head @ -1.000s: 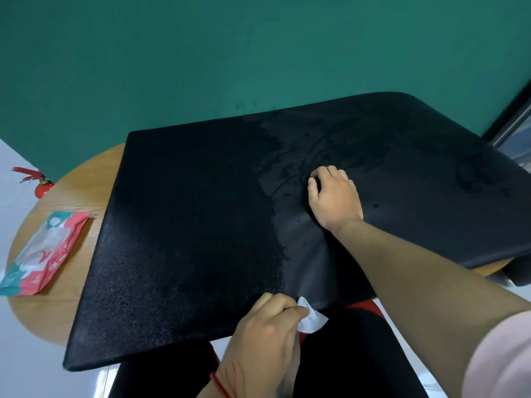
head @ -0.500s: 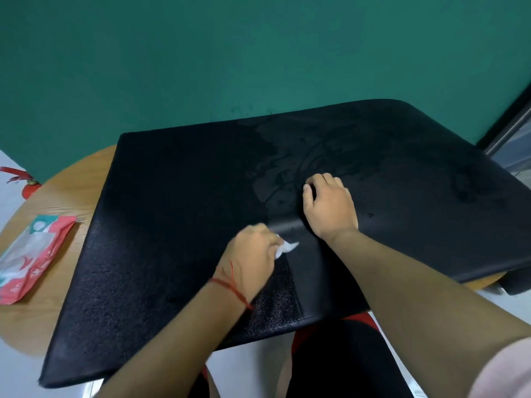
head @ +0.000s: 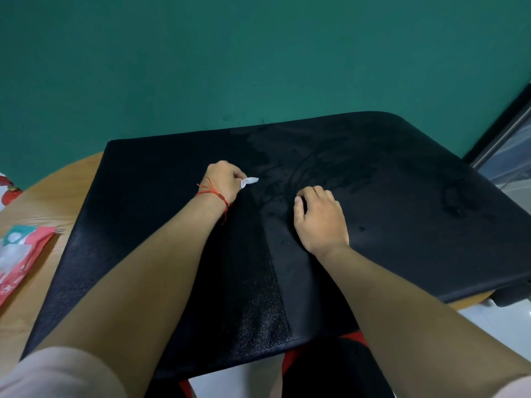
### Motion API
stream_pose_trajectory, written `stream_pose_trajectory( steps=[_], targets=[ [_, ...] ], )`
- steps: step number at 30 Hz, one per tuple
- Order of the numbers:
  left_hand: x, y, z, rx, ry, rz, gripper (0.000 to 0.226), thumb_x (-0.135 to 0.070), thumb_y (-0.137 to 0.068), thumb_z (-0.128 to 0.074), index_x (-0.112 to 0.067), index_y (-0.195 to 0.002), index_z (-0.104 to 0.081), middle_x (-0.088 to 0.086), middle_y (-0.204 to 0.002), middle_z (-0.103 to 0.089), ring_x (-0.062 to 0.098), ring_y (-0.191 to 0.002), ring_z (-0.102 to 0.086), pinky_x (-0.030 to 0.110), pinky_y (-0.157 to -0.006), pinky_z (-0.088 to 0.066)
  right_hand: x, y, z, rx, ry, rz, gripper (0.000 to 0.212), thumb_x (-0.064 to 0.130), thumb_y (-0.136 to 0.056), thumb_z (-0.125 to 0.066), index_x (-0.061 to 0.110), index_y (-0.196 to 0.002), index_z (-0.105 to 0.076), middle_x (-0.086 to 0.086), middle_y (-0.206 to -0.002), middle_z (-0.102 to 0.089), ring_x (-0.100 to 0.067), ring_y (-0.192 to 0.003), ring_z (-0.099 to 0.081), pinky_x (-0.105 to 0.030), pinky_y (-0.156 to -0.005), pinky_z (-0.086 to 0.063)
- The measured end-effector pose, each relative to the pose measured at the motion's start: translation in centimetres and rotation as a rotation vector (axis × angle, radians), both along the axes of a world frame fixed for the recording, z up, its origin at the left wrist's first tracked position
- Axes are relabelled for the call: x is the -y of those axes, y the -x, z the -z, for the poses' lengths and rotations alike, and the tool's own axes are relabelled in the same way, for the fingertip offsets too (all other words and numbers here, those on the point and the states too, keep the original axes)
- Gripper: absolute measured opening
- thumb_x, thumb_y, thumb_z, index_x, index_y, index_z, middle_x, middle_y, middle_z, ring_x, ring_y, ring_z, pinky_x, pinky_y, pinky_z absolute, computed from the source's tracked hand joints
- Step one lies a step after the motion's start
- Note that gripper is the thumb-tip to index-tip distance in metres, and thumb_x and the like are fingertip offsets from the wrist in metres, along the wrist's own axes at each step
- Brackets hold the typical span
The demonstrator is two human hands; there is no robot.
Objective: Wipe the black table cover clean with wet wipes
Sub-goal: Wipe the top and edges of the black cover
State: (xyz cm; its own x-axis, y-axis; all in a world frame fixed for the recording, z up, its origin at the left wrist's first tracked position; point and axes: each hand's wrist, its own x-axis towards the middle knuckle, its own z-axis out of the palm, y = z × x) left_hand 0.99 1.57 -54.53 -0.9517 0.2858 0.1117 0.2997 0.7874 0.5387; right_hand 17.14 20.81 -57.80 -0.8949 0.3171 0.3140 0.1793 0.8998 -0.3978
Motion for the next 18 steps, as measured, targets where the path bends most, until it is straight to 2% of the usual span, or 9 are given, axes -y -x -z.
stream_pose_trajectory(
  steps=[2, 6, 11, 15, 18],
  targets=[
    [-0.3, 1.0, 0.1, -0.011, 0.012, -0.003, 0.014, -0.011, -0.095, -0.072, -0.016, -0.100, -0.084, 0.005, -0.106, -0.076, 0.016, -0.088, -0.063, 0.020, -0.070, -0.044, 0.0, 0.1, 0.0, -0.007, 0.007, 0.000, 0.032, 0.036, -0.111, -0.038, 0.021, -0.118, -0.065, 0.005, -0.117, -0.063, -0.018, -0.108, -0.054, -0.037, -0.097, -0.046],
    [-1.1, 2.5, -0.1, 0.003, 0.028, 0.007, 0.015, -0.009, -0.096, -0.070, -0.013, -0.102, -0.083, 0.008, -0.109, -0.076, 0.025, -0.102, -0.070, 0.028, -0.080, -0.051, -0.1, 0.0, 0.1, -0.011, 0.001, 0.001, 0.031, 0.036, -0.111, -0.039, 0.021, -0.118, -0.065, 0.005, -0.117, -0.063, -0.017, -0.108, -0.054, -0.037, -0.098, -0.046],
    [-2.1, 3.7, -0.2, -0.014, 0.057, 0.004, 0.019, -0.008, -0.097, -0.068, -0.019, -0.101, -0.084, 0.007, -0.105, -0.076, 0.026, -0.095, -0.071, 0.039, -0.086, -0.061, -0.1, 0.1, 0.0, -0.016, 0.007, 0.001, 0.031, 0.036, -0.111, -0.039, 0.021, -0.118, -0.065, 0.006, -0.117, -0.063, -0.017, -0.109, -0.054, -0.037, -0.099, -0.046],
    [-1.8, 3.2, 0.3, -0.021, 0.012, 0.017, 0.027, -0.004, -0.094, -0.065, -0.023, -0.096, -0.084, 0.001, -0.104, -0.077, 0.021, -0.097, -0.070, 0.034, -0.088, -0.059, -0.1, 0.2, 0.0, -0.026, 0.013, -0.004, 0.029, 0.035, -0.110, -0.040, 0.021, -0.116, -0.065, 0.005, -0.116, -0.063, -0.017, -0.107, -0.054, -0.037, -0.097, -0.046],
    [-1.9, 1.2, 0.1, -0.021, 0.035, 0.100, 0.031, -0.002, -0.095, -0.059, -0.022, -0.102, -0.082, 0.000, -0.109, -0.075, 0.021, -0.102, -0.068, 0.034, -0.091, -0.056, -0.1, 0.1, -0.1, -0.028, 0.014, -0.005, 0.029, 0.036, -0.110, -0.040, 0.021, -0.117, -0.064, 0.005, -0.117, -0.064, -0.018, -0.108, -0.054, -0.038, -0.097, -0.045]
  ],
)
